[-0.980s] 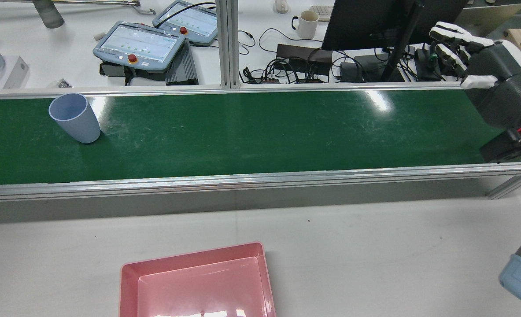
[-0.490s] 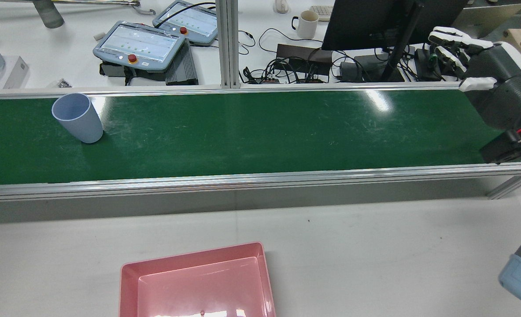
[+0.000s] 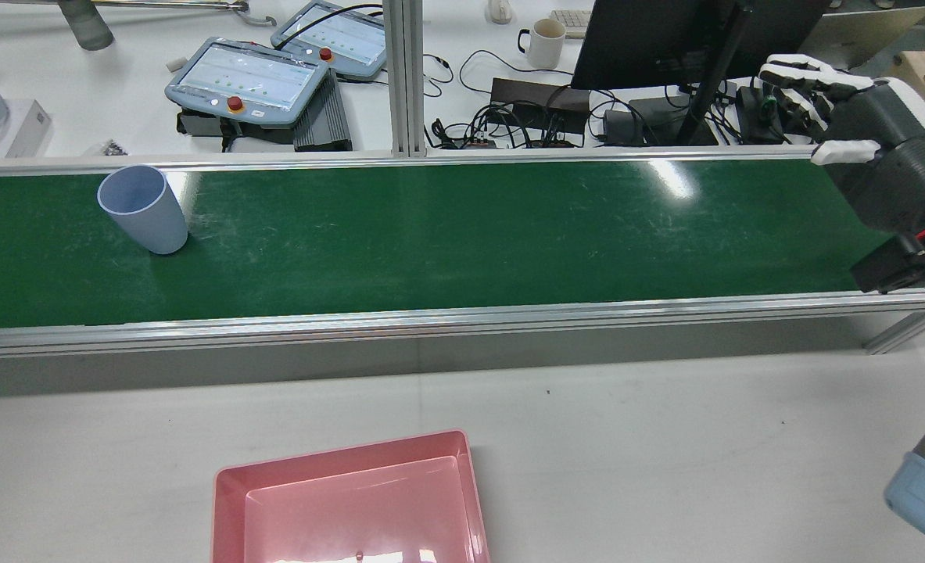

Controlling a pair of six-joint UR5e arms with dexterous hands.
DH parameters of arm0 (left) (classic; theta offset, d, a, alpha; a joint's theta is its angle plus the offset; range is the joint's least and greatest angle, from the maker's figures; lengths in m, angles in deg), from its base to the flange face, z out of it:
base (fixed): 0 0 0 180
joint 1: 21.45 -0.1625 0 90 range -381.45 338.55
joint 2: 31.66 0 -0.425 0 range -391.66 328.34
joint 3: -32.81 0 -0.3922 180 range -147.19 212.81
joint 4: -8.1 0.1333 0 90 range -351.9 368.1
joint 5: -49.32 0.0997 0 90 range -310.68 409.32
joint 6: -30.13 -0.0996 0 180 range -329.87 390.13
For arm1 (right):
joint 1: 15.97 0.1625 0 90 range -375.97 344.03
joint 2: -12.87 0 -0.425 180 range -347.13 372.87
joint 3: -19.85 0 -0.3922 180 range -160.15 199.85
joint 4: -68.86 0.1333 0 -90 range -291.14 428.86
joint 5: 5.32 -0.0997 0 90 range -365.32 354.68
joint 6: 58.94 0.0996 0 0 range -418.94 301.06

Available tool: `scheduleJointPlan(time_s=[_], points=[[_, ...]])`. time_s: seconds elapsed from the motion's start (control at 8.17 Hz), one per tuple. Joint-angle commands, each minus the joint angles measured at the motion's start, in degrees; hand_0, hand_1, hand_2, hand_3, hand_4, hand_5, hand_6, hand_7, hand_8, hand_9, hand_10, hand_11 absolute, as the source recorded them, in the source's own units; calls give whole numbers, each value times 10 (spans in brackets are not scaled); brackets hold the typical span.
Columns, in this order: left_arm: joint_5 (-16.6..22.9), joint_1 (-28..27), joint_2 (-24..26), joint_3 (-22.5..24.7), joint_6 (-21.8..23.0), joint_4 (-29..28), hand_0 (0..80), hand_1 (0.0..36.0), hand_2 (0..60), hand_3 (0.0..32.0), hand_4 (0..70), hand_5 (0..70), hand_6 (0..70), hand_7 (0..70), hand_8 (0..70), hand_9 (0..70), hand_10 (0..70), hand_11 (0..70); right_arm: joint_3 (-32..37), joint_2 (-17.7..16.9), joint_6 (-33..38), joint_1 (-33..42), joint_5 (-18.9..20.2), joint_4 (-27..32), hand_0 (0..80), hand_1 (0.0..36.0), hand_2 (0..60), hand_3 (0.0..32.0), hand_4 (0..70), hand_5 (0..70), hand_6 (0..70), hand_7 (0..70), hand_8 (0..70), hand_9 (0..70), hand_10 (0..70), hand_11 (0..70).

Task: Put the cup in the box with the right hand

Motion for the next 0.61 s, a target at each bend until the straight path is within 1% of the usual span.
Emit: scheduleJointPlan(time_s=[0.0,0.24,0.49], points=[[0,-1,0,0,0,0,0,0,0,0,0,0,0,0,0,0,0,0,0,2,1,-2,0,1,484,14,0,50,327,28,59,325,29,94,69,106],[0,0,0,0,0,0,0,0,0,0,0,0,0,0,0,0,0,0,0,2,1,-2,0,1,484,14,0,50,326,28,59,324,30,95,70,109],[0,0,0,0,0,0,0,0,0,0,0,0,0,0,0,0,0,0,2,2,1,-3,0,1,484,14,0,72,317,28,58,325,32,98,71,109]])
